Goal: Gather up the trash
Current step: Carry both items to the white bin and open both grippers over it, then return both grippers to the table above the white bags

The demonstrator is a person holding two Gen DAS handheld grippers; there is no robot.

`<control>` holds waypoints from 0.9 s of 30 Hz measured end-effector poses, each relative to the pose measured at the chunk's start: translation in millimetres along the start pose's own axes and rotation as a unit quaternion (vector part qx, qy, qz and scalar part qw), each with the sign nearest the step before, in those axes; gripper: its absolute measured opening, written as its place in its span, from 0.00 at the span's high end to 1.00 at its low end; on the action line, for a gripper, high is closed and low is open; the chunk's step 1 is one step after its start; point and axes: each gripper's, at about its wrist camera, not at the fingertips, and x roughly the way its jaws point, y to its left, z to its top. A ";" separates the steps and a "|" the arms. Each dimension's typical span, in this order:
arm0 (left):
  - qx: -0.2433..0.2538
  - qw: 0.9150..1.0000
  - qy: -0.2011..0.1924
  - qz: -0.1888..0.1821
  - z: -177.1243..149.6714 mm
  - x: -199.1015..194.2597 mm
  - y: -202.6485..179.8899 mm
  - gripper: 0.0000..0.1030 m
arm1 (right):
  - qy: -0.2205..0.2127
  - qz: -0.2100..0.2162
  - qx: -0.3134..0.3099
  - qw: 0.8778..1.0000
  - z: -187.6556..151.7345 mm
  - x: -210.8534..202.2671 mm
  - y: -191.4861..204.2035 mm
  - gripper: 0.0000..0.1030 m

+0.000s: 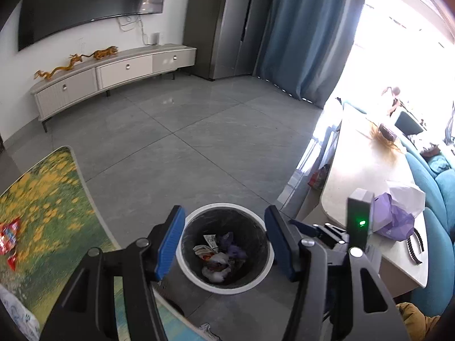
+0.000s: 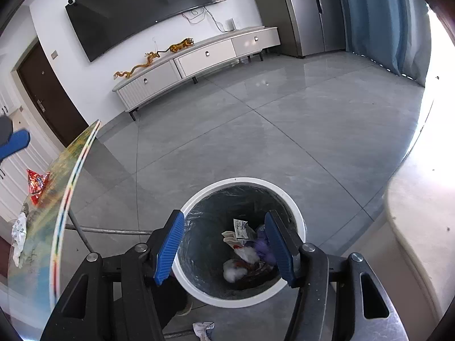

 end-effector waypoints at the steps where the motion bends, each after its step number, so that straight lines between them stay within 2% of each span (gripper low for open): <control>1: -0.002 1.000 -0.002 0.004 -1.4 -5.2 2.6 0.45 | -0.003 -0.001 -0.002 1.000 0.2 -6.0 2.6 0.44; 6: -0.018 1.000 -0.013 0.020 -12.8 -41.9 25.9 0.45 | -0.017 -0.003 -0.018 1.000 5.3 -30.6 22.0 0.41; 11: -0.029 0.999 -0.017 0.040 -23.4 -79.0 44.0 0.45 | -0.038 0.012 -0.032 0.999 2.5 -55.8 47.3 0.36; 16: -0.041 0.996 -0.048 0.062 -36.0 -130.7 59.0 0.45 | -0.045 0.024 -0.052 0.997 2.0 -73.2 69.6 0.35; 20: -0.063 0.990 -0.081 0.092 -47.4 -175.1 79.6 0.45 | -0.056 0.033 -0.074 0.995 4.8 -88.5 88.5 0.35; 22: -0.077 0.986 -0.099 0.111 -56.9 -201.5 95.2 0.41 | -0.066 0.038 -0.085 0.993 7.9 -98.0 98.5 0.35; 27: -0.093 0.975 -0.123 0.161 -81.4 -255.9 131.7 0.39 | -0.092 0.056 -0.109 0.988 13.9 -120.2 131.5 0.33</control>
